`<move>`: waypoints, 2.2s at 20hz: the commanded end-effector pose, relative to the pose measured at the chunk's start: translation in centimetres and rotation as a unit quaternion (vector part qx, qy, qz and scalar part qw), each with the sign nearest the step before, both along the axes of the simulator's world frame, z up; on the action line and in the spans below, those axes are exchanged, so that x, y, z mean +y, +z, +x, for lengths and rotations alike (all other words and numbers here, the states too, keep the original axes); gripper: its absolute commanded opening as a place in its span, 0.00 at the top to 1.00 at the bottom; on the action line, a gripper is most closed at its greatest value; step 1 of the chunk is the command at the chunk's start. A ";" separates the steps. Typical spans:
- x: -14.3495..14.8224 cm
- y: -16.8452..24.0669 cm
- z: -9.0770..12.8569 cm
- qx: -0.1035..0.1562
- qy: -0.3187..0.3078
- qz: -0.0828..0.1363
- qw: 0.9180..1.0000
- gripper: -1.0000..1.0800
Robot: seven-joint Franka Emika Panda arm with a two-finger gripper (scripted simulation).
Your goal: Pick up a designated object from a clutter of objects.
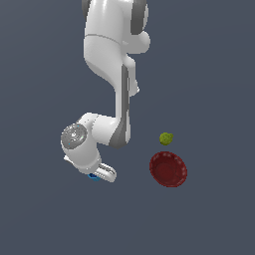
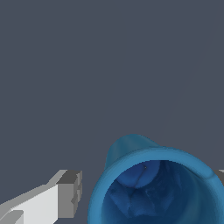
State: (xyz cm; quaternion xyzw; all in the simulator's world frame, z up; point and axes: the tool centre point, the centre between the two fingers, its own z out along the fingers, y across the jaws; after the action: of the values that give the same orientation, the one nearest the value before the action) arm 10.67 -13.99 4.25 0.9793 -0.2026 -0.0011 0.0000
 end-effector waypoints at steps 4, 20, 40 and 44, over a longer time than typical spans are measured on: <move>0.0 -0.2 0.2 -0.001 0.000 0.000 1.000 1.00; -0.2 0.7 -0.5 -0.001 0.000 0.000 1.000 1.00; -3.1 12.7 -8.7 -0.001 0.000 0.001 1.000 1.00; -3.9 16.0 -10.8 -0.001 0.000 0.001 1.000 1.00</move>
State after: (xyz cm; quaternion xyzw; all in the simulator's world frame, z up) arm 0.66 -17.58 18.94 0.9792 -0.2029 -0.0007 -0.0014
